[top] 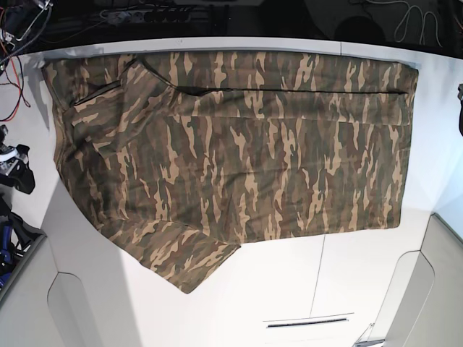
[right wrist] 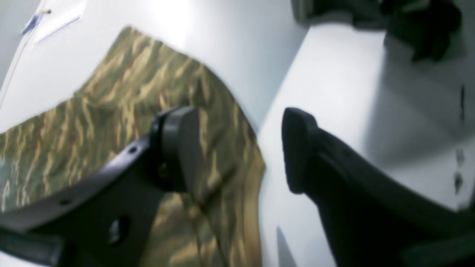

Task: Fold the T-shirt properly
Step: 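Grasp the shirt's side edges with both grippers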

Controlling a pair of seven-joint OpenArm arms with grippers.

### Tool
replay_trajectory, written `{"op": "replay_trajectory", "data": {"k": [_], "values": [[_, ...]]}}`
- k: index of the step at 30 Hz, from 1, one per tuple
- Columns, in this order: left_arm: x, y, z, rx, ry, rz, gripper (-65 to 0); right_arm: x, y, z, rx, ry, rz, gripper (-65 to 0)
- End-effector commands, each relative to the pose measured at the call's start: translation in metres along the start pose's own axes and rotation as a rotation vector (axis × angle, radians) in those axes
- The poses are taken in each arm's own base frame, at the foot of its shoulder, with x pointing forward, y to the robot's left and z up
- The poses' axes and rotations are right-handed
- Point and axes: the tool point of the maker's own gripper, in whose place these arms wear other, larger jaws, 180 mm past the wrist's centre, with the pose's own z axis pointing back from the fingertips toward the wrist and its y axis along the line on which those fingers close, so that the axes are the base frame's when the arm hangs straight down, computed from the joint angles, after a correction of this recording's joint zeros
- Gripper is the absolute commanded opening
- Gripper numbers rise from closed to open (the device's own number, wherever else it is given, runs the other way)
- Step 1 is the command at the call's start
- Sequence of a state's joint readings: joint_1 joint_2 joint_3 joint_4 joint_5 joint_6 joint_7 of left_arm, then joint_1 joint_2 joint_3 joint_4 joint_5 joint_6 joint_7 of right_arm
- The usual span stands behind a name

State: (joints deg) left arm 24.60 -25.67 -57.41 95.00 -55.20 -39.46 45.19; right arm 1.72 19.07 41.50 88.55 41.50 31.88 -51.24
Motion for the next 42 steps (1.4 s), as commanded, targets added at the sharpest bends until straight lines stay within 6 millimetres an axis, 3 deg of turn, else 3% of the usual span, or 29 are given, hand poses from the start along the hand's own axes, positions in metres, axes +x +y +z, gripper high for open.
{"op": "replay_trajectory", "data": {"k": [1, 8, 15, 19, 27, 30, 36, 42], "values": [[0.025, -0.004, 0.000, -0.020, -0.062, -0.037, -32.8, 0.026, 0.002, -0.001, 0.008, -0.065, 0.025, -29.9], [0.055, -0.025, -0.030, -0.073, -0.089, -0.172, -32.8, 0.039, 0.008, -0.047, 0.033, -0.063, 0.011, -29.9], [0.060, -0.048, -0.081, -0.072, -0.065, -0.277, -32.8, 0.039, 0.021, -0.092, 0.072, -0.048, -0.017, -29.9], [0.053, -0.049, -0.116, -0.088, -0.022, -0.240, -32.7, 0.041, 0.026, -0.109, 0.078, -0.038, -0.006, -29.9], [0.037, -0.041, -0.180, -0.084, 0.028, -0.111, -32.2, 0.038, 0.017, -0.120, 0.039, -0.041, 0.000, -29.9], [0.030, -0.041, -0.197, -0.086, 0.058, -0.056, -26.1, 0.029, 0.011, -0.123, 0.023, -0.024, 0.000, -29.9], [0.021, -0.043, -0.219, -0.086, 0.082, 0.037, -25.4, 0.009, 0.000, -0.130, 0.003, -0.016, -0.045, -29.9], [0.002, -0.041, -0.226, -0.075, 0.124, 0.079, -22.8, -0.016, -0.013, -0.135, -0.033, 0.001, -0.069, -29.9]]}}
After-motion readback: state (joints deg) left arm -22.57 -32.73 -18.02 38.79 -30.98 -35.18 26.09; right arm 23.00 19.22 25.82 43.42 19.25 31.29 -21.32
